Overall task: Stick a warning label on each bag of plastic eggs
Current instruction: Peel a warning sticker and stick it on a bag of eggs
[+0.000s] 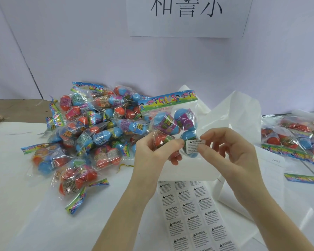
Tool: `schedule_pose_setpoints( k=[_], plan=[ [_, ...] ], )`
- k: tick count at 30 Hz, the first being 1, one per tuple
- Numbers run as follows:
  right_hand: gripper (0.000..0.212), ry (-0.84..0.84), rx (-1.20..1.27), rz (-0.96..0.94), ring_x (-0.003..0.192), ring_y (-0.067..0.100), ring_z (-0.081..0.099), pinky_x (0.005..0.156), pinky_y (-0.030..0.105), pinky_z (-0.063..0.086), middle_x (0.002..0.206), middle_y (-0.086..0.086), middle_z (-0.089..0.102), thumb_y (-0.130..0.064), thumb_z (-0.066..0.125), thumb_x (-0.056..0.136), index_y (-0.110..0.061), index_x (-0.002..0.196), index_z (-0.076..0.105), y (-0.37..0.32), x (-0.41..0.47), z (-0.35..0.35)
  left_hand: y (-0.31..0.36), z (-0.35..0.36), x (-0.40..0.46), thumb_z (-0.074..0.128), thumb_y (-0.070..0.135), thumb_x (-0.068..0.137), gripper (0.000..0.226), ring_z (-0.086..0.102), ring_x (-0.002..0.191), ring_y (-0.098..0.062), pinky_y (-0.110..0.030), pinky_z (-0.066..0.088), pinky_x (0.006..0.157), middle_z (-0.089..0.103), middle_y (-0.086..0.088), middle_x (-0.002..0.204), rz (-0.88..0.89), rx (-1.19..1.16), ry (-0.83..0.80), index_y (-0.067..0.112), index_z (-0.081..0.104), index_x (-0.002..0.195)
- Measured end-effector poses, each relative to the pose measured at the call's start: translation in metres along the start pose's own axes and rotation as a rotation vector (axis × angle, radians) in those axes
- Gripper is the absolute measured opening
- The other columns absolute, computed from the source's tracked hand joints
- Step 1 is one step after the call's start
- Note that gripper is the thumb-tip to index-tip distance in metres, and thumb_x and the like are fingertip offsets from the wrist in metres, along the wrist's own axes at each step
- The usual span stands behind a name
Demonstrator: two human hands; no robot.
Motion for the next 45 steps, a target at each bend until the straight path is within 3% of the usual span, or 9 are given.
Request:
schedule_pose_setpoints(
  k=[5, 9, 14, 17, 22, 25, 27, 40, 45],
  plan=[
    [0.015, 0.032, 0.012, 0.024, 0.066, 0.003, 0.046, 0.062, 0.014, 0.035, 0.074, -0.013, 0.063, -0.040, 0.067, 0.064, -0.039, 0.079, 0.069, 0.001, -0.001, 0.000, 0.001, 0.001, -0.001, 0.065, 0.009, 0.062, 0.003, 0.052, 0.045, -0.015, -0.019, 0.042, 0.044, 0.058, -0.009, 0.055, -0.010, -0.036, 0.001, 0.007, 0.064, 0.063],
    [0.020, 0.116, 0.101, 0.069, 0.063, -0.001, 0.050, 0.061, 0.008, 0.039, 0.073, -0.018, 0.060, -0.037, 0.063, 0.070, -0.049, 0.086, 0.069, 0.004, 0.000, -0.007, 0.001, 0.002, -0.002, 0.065, 0.008, 0.063, 0.004, 0.052, 0.045, -0.015, -0.018, 0.042, 0.044, 0.057, -0.010, 0.057, -0.021, -0.075, -0.014, 0.011, 0.065, 0.060],
    [0.035, 0.061, 0.145, 0.176, 0.067, 0.003, 0.060, 0.060, 0.012, 0.046, 0.086, -0.008, 0.071, -0.034, 0.068, 0.065, -0.027, 0.099, 0.068, 0.013, 0.000, 0.002, 0.000, 0.015, -0.005, 0.063, 0.009, 0.066, 0.011, 0.055, 0.047, -0.014, -0.018, 0.044, 0.045, 0.058, -0.006, 0.056, -0.057, -0.185, -0.138, 0.015, 0.069, 0.060],
    [0.021, -0.051, 0.172, 0.194, 0.059, 0.003, 0.059, 0.055, 0.013, 0.046, 0.070, -0.002, 0.070, -0.031, 0.067, 0.068, -0.017, 0.082, 0.074, 0.011, -0.002, 0.013, 0.003, 0.021, -0.008, 0.070, 0.018, 0.060, 0.006, 0.057, 0.050, -0.011, -0.018, 0.045, 0.047, 0.062, -0.001, 0.057, -0.042, -0.212, -0.209, 0.017, 0.072, 0.065],
    [0.011, -0.083, 0.210, 0.163, 0.055, 0.004, 0.055, 0.052, 0.014, 0.045, 0.056, -0.004, 0.063, -0.027, 0.067, 0.069, -0.024, 0.064, 0.076, 0.007, -0.002, 0.011, 0.004, 0.015, -0.006, 0.083, 0.023, 0.048, 0.033, 0.057, 0.050, -0.008, -0.017, 0.043, 0.045, 0.063, 0.004, 0.055, 0.021, 0.024, -0.117, 0.014, 0.064, 0.073],
    [0.009, -0.121, 0.247, 0.176, 0.057, 0.006, 0.056, 0.054, 0.015, 0.046, 0.060, -0.004, 0.066, -0.030, 0.079, 0.062, -0.023, 0.067, 0.077, 0.008, -0.002, 0.015, 0.005, 0.013, -0.005, 0.077, 0.012, 0.056, 0.014, 0.055, 0.047, -0.008, -0.016, 0.042, 0.043, 0.062, 0.004, 0.053, 0.019, 0.025, -0.105, 0.015, 0.068, 0.066],
    [0.018, -0.122, 0.310, 0.210, 0.059, 0.006, 0.058, 0.056, 0.016, 0.048, 0.064, -0.002, 0.069, -0.038, 0.071, 0.061, -0.024, 0.070, 0.078, 0.012, -0.003, 0.016, 0.005, 0.013, -0.004, 0.075, 0.010, 0.057, 0.007, 0.053, 0.046, -0.009, -0.016, 0.041, 0.043, 0.061, 0.002, 0.052, 0.014, -0.007, -0.120, 0.016, 0.071, 0.060],
    [0.030, -0.058, 0.349, 0.288, 0.054, 0.011, 0.060, 0.052, 0.019, 0.050, 0.064, 0.003, 0.070, -0.035, 0.056, 0.074, -0.015, 0.065, 0.077, 0.020, -0.004, 0.017, -0.005, 0.006, -0.004, 0.076, 0.015, 0.053, 0.008, 0.050, 0.046, -0.013, -0.018, 0.040, 0.044, 0.061, -0.004, 0.054, -0.084, -0.014, -0.041, 0.019, 0.072, 0.059],
    [0.031, -0.011, 0.276, 0.268, 0.054, 0.009, 0.059, 0.052, 0.016, 0.049, 0.064, 0.003, 0.071, -0.044, 0.065, 0.062, -0.016, 0.067, 0.078, 0.017, -0.005, 0.014, -0.002, 0.010, -0.005, 0.075, 0.015, 0.054, 0.008, 0.051, 0.046, -0.013, -0.018, 0.040, 0.043, 0.059, -0.001, 0.051, -0.067, -0.010, -0.072, 0.020, 0.073, 0.060]
  ],
)
Point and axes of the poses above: each hand's wrist, its own x-axis towards the middle knuckle, its own z-axis out of the palm, y = z × x, the point moved 9 cm from there along x, towards the middle knuckle
